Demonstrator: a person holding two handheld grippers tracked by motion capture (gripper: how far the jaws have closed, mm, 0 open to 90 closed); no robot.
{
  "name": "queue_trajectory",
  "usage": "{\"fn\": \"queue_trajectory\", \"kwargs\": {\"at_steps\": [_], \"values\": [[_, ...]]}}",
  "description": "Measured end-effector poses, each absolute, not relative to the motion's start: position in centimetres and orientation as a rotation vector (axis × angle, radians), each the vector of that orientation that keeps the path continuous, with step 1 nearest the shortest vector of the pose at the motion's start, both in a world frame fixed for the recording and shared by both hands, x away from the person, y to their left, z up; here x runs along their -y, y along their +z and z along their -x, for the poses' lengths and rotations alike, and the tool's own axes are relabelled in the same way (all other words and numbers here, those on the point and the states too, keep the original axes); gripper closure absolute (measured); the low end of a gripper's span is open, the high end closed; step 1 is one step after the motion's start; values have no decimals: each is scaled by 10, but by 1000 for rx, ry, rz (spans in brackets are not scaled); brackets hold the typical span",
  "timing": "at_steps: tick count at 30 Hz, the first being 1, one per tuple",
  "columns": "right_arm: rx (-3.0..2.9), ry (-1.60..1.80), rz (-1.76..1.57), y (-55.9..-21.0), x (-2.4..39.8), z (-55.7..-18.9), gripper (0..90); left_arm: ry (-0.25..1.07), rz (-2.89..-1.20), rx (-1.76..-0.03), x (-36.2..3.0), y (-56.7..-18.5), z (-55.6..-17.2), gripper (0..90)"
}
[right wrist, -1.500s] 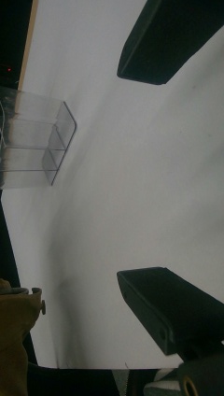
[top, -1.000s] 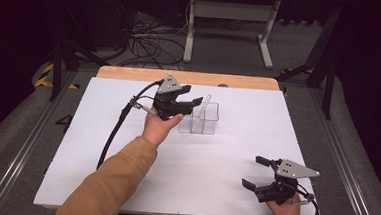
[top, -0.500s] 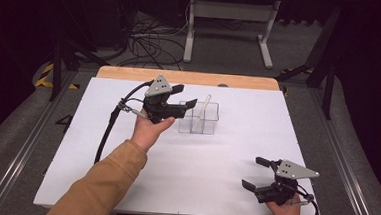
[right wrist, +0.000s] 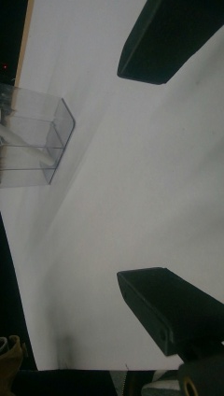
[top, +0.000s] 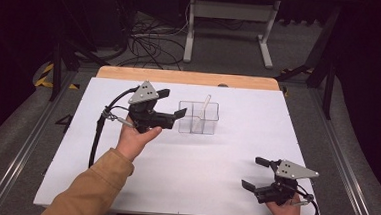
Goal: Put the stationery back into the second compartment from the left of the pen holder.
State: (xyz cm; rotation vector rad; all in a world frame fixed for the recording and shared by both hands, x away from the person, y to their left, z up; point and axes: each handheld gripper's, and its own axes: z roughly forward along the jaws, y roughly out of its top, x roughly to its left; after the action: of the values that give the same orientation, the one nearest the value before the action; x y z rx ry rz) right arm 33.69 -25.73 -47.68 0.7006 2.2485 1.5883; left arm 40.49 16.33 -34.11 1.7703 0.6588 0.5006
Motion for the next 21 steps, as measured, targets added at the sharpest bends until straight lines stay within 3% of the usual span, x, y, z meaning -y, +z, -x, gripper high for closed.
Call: {"fn": "queue_trajectory", "kwargs": {"at_steps": [13, 21], "values": [[-2256, 1583, -688, -476, 257, -337, 42, 568, -1799, -601, -190, -354, -369, 128], [-2262, 1574, -681, -476, 256, -337, 41, 487, -1749, -626, -211, -372, -353, 116]]}}
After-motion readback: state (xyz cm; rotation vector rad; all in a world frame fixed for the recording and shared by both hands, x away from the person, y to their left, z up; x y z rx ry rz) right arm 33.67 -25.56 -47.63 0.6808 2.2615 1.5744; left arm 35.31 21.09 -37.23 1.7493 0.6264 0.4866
